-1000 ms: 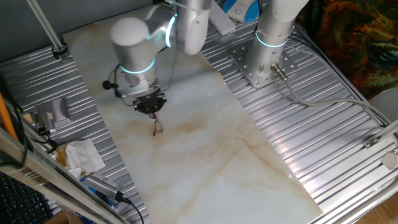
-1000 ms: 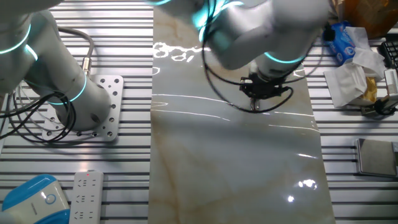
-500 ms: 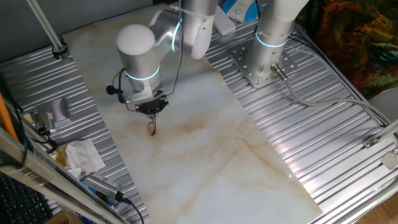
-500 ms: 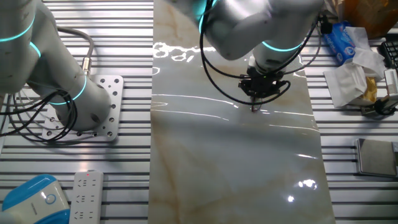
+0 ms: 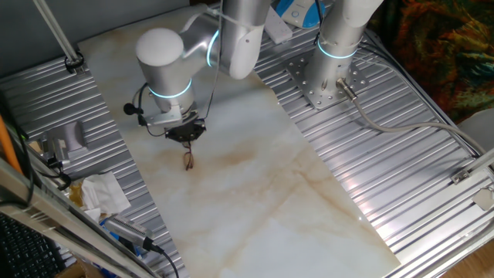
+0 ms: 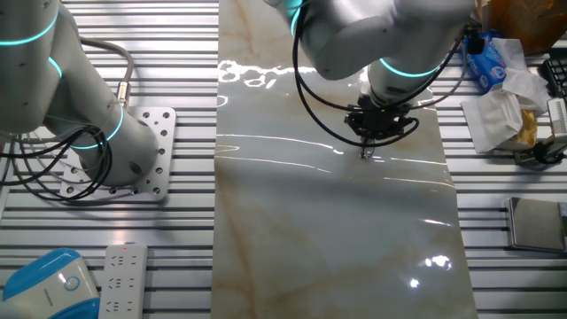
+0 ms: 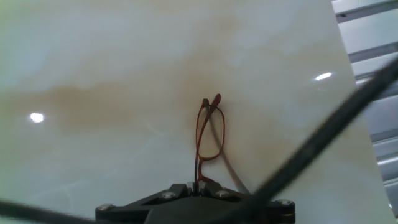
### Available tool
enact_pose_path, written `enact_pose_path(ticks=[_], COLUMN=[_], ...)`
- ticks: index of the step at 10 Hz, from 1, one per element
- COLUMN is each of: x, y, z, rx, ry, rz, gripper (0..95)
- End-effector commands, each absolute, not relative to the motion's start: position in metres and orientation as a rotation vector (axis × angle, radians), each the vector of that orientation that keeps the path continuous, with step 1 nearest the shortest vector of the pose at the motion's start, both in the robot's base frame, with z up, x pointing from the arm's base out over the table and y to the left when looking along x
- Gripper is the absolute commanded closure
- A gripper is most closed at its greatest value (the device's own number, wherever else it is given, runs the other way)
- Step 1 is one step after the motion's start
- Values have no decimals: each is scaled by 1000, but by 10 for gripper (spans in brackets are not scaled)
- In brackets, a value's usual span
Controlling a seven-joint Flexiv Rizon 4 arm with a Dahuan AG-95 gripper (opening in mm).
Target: Unfold the leg of the glasses (with one hand)
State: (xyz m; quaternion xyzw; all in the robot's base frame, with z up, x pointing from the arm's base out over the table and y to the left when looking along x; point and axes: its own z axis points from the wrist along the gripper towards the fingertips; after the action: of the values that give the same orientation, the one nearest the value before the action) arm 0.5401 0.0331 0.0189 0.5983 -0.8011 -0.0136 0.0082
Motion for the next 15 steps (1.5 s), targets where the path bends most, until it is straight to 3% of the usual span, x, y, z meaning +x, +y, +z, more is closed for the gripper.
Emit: enact_pose_path(ticks=[1,15], x=[539,538], y=[35,36], z=[22,27], rx=[1856,1824], ry=[-2519,-2524], rz=[-40,-27], gripper=[950,950])
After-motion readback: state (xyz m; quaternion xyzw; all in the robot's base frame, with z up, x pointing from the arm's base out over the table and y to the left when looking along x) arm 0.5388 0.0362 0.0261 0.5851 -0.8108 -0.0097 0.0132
